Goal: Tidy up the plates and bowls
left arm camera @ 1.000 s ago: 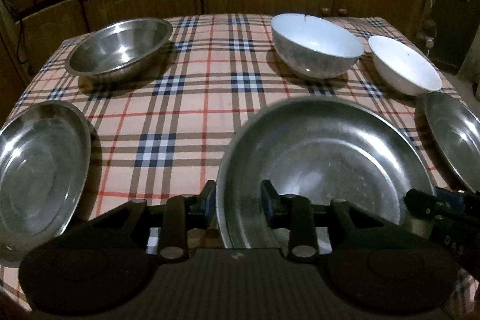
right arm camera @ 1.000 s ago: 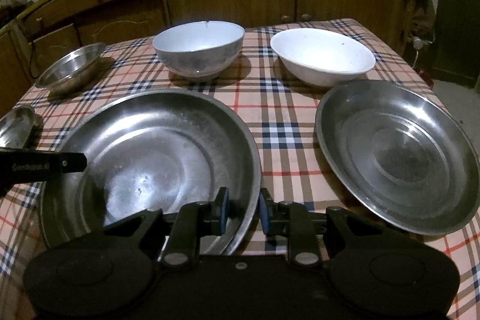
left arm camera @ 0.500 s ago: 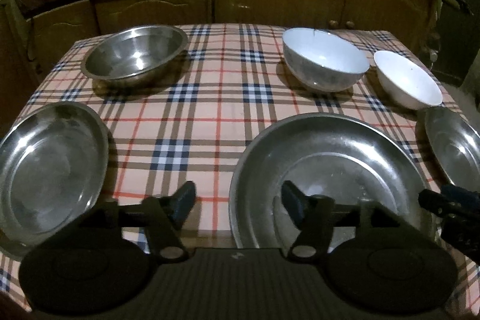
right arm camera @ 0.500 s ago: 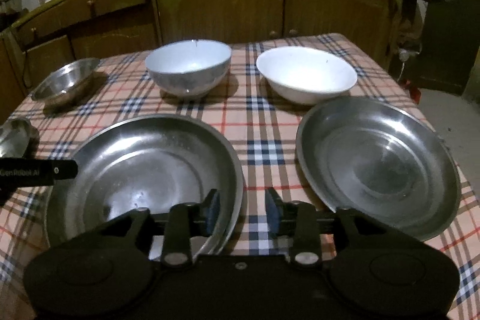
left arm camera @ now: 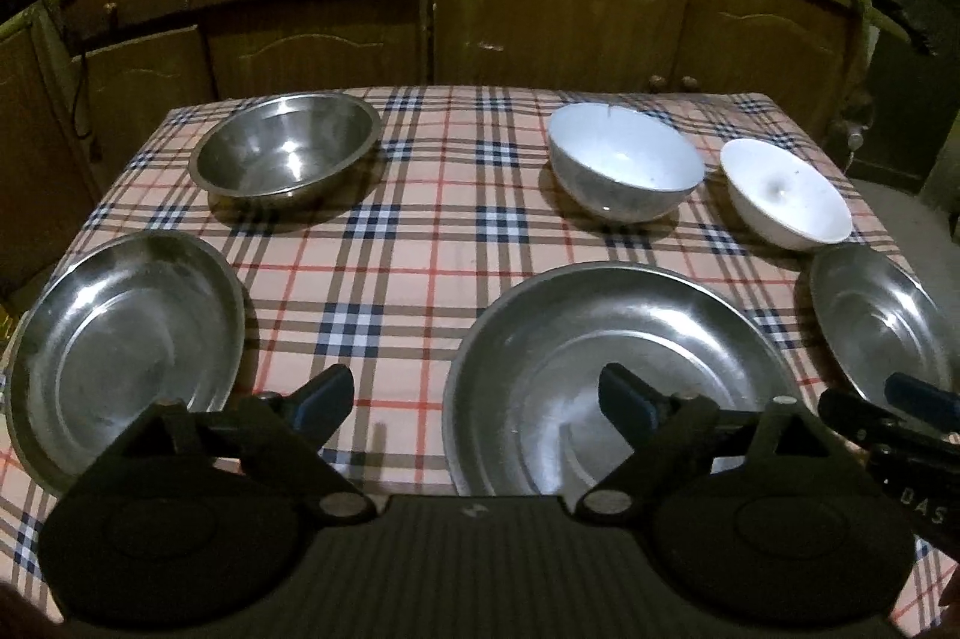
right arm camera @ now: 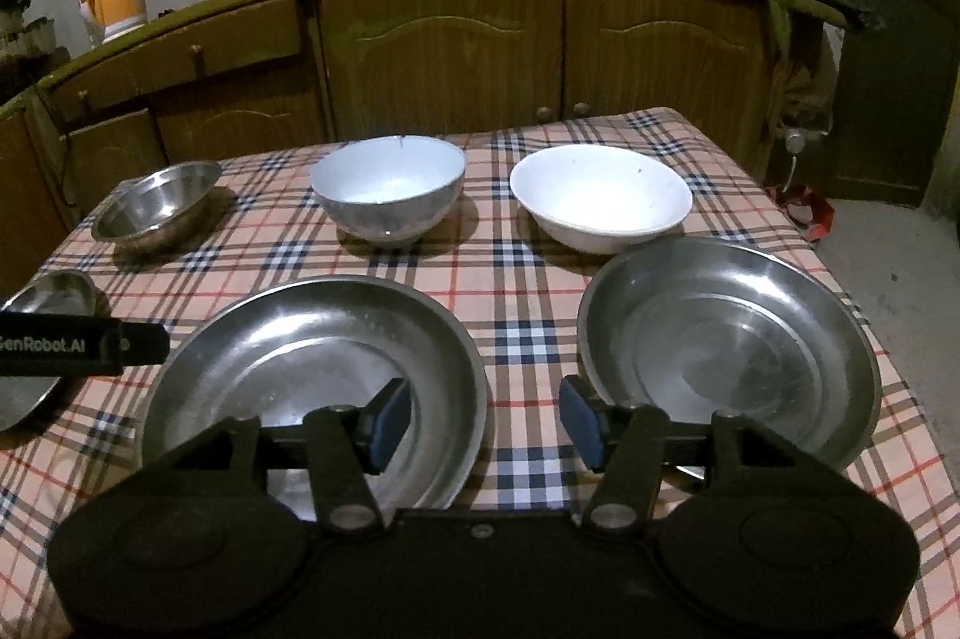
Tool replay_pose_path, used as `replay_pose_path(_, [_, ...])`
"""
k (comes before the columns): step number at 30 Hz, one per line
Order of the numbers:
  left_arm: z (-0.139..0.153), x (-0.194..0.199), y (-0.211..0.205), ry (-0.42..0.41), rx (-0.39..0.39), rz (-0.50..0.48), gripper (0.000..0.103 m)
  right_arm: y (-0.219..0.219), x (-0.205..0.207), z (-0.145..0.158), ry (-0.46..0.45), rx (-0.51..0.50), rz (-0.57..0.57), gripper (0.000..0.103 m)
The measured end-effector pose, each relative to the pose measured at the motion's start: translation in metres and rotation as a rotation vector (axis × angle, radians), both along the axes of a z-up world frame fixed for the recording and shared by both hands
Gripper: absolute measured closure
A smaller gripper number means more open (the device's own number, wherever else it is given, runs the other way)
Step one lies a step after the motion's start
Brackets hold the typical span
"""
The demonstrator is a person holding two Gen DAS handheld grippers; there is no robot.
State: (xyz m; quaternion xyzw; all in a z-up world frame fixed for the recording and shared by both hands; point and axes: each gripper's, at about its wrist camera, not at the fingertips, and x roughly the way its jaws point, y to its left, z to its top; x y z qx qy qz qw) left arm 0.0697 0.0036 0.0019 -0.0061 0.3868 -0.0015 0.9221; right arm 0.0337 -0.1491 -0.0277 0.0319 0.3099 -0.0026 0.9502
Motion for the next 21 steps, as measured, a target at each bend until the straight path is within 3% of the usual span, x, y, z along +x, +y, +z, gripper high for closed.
replay_pose_path(21, [0.017, -0.014, -0.022, -0.029, -0.024, 0.001, 0.007, -0.019, -0.019, 0.014, -0.019, 0.027, -0.015, 0.032])
